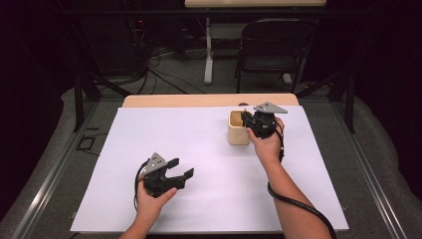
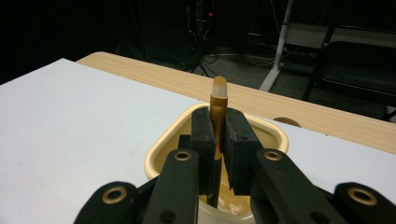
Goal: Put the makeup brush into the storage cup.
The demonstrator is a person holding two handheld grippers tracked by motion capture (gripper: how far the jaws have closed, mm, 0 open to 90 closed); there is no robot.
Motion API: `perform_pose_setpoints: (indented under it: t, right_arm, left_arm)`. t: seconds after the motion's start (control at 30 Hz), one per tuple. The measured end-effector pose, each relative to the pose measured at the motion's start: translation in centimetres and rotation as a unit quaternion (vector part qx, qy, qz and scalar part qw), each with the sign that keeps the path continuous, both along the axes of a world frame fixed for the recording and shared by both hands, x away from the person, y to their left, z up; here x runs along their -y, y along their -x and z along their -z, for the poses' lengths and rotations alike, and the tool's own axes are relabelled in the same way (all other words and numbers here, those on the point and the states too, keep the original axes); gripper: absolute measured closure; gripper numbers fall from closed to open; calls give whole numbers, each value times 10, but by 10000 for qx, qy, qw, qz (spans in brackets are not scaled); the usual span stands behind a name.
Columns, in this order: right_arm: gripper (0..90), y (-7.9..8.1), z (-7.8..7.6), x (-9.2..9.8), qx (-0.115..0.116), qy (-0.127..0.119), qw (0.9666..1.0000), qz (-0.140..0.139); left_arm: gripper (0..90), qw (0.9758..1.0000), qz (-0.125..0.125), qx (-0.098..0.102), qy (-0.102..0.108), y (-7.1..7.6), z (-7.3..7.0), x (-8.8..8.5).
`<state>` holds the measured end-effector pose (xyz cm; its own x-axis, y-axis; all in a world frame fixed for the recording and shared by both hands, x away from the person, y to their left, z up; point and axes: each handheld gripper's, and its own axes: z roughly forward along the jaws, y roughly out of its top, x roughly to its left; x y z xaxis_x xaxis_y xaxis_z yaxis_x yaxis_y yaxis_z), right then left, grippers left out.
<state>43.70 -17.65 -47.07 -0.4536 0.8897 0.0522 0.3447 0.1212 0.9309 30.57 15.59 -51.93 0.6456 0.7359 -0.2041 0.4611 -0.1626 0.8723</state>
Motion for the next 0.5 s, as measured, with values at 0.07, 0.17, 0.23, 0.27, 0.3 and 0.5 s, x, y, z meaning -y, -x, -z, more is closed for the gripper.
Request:
perform_pose_setpoints:
  t: [0.07, 0.17, 0.23, 0.27, 0.3, 0.5]
  right_arm:
    - [834, 0, 0, 0, -8, 5, 10000, -2]
    - [830, 0, 0, 0, -26, 7, 10000, -6]
    - [784, -1, 1, 1, -45, -49, 10000, -28]
    - [758, -1, 1, 1, -41, -75, 9999, -63]
    - [746, -1, 1, 1, -48, -74, 9999, -75]
    - [578, 0, 1, -3, -60, -42, 9998, -183]
  left_arm:
    - [291, 10000, 0, -2, 3, 0, 0, 0]
    - [291, 10000, 6, -10, -1, 0, 0, 0]
    - [291, 10000, -7, -2, 10, 0, 0, 0]
    - [291, 10000, -7, 0, 8, 0, 0, 0]
    - [291, 10000, -5, 0, 7, 0, 0, 0]
    - [291, 10000, 4, 8, -25, 0, 0, 0]
